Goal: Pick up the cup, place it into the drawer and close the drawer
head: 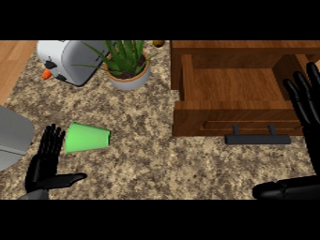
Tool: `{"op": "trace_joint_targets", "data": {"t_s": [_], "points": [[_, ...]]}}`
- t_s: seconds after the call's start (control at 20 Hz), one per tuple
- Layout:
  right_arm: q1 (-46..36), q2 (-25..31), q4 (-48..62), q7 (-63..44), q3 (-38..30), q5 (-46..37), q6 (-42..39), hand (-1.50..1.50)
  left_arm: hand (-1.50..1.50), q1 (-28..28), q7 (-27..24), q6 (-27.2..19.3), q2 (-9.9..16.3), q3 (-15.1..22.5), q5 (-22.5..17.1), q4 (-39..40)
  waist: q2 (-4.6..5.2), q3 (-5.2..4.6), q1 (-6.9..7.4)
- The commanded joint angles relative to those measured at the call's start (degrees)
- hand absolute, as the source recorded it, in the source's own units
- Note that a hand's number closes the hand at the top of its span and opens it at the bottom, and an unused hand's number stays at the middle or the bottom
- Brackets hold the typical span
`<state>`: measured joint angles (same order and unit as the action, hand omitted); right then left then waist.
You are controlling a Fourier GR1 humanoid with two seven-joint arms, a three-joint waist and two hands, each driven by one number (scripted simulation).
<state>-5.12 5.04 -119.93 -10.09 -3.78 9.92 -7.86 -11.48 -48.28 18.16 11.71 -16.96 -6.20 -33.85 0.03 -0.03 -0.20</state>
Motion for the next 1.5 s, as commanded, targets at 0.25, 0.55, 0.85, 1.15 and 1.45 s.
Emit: {"op": "trace_joint_targets", "data": {"t_s": [0.25,0.55,0.85,1.15,1.45], "points": [[-1.54,-0.07,-1.39,-2.42,1.45,-1.55,1.15,-1.5,-1.5,-4.96,-2.92,10.25,1.75,-0.31,-2.69,7.17,0.05,-0.06,-0.3],[-1.7,-1.16,-1.22,-1.85,1.99,-1.8,1.91,-1.5,1.5,-3.46,-3.48,15.16,0.58,1.44,-3.71,5.43,-0.02,-0.04,0.0],[-1.81,1.07,-1.3,-3.52,-0.58,0.9,0.33,-1.5,1.5,-5.58,-10.12,9.72,-0.21,2.51,-1.42,6.45,0.08,-0.06,-0.37],[-1.38,-0.5,-2.06,-3.18,1.3,-1.39,1.88,-1.5,1.5,-5.37,-11.51,1.43,-3.64,0.98,-3.42,3.25,-0.02,-0.01,0.0],[-1.15,-1.91,-0.7,-0.97,4.27,-4.64,2.13,-1.5,1.5,-10.9,-9.54,-3.03,-4.26,-0.11,-4.63,2.48,0.0,-0.01,-0.02]]}}
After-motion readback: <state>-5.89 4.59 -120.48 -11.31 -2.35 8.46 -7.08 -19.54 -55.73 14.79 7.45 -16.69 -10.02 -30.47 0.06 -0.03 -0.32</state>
